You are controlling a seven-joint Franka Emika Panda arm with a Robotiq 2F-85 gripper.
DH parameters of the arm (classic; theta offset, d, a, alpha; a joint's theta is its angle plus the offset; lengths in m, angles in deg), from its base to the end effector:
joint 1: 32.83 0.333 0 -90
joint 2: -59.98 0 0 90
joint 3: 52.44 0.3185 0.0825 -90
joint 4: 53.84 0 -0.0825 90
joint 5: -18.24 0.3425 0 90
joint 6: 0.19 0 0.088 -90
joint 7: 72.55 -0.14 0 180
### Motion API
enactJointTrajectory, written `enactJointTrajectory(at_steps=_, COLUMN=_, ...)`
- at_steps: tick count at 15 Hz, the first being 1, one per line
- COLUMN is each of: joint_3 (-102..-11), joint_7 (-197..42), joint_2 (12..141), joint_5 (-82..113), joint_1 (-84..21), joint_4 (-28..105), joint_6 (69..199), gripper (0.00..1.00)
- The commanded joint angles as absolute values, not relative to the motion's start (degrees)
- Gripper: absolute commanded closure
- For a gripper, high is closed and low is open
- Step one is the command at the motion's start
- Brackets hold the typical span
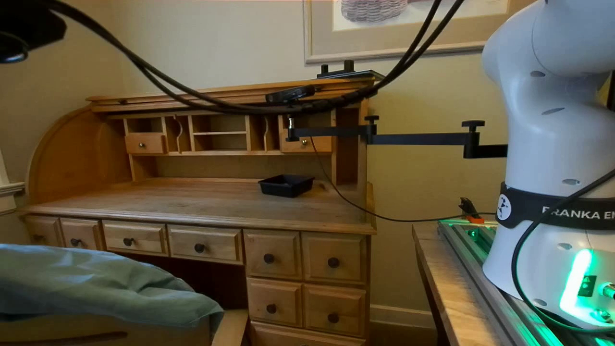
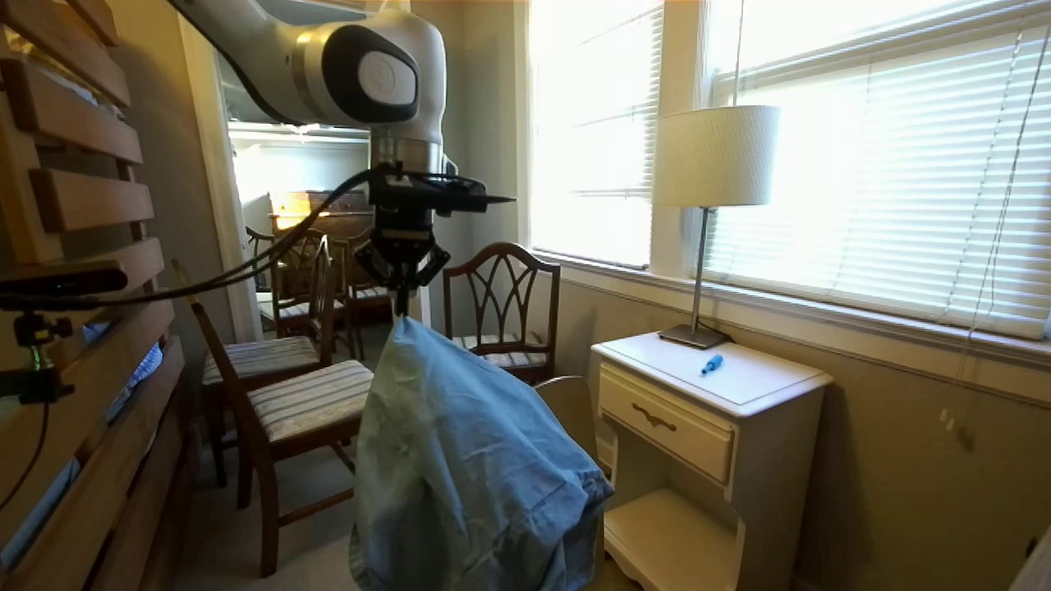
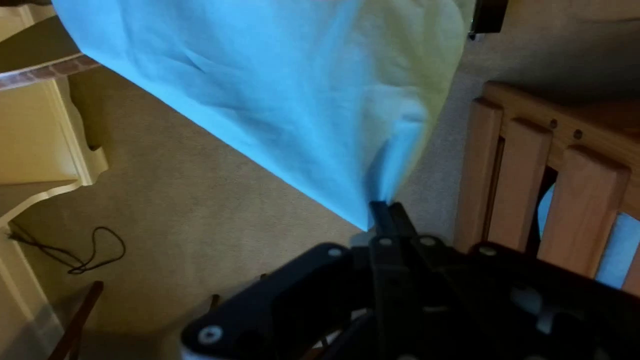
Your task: Put the blue cloth on the backrest of the chair
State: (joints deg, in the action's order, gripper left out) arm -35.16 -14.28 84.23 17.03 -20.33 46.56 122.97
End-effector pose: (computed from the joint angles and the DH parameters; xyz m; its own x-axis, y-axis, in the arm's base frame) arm 0.5455 0.2928 0.3308 0.0495 0.9952 0.0849 0.9971 -0.0444 -0.0614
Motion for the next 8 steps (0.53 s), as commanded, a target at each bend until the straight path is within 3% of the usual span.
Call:
enactJointTrajectory(at_steps=1, joint_3=-35.1, joint_7=-13.2, joint_2=87.4, joint_5=16.5, joint_1=-20.2, joint_4=45.8, joint_6=121.4, gripper=1.0)
enactJointTrajectory(at_steps=8, joint_3=-35.1, joint_7=-13.7, joint_2=89.9, joint_5=16.5, joint_1=-20.2, joint_4=45.0, joint_6=119.3, gripper=1.0)
